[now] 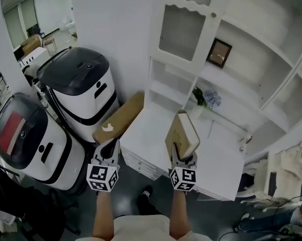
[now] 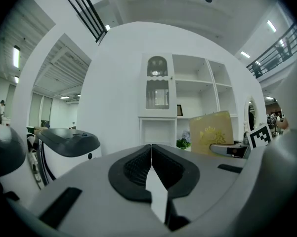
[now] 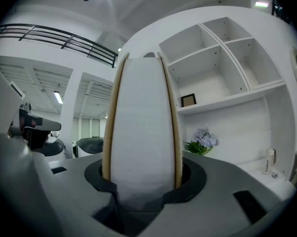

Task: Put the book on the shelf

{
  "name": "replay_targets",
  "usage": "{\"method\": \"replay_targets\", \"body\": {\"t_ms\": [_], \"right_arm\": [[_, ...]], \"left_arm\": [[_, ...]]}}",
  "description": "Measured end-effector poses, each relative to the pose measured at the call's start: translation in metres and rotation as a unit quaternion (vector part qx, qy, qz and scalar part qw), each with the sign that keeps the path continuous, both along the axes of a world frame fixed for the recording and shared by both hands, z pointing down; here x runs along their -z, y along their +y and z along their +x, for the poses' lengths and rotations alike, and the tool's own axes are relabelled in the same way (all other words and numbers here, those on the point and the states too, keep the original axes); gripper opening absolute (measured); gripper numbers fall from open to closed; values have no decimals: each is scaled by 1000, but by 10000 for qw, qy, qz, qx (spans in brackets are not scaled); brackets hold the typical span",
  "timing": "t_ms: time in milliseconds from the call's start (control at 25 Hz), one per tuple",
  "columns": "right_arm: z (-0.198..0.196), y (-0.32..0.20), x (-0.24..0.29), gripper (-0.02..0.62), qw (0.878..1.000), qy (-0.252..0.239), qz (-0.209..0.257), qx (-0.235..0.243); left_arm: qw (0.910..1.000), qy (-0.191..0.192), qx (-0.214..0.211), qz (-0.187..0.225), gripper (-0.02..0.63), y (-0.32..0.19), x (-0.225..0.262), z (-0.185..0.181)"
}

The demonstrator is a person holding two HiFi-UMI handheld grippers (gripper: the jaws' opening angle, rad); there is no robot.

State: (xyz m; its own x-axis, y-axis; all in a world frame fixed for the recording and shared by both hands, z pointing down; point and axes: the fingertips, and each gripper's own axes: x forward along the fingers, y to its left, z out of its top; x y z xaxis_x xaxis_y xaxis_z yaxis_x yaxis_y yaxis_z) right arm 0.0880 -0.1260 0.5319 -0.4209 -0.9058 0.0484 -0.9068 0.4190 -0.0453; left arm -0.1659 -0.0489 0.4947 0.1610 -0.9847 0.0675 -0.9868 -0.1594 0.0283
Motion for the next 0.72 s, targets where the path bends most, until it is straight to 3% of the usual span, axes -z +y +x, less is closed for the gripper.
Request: {"method": "replay_targets", "body": {"t_ms": [360, 720], "right_arm": [[-11, -78, 8, 239, 9999, -76, 26, -128], [-17, -118, 4, 239, 9999, -82, -68, -102]], "left_arm": [[9988, -72, -471, 110, 18, -100, 14, 25], [9972, 1, -748, 49, 18, -162, 10, 51]]}}
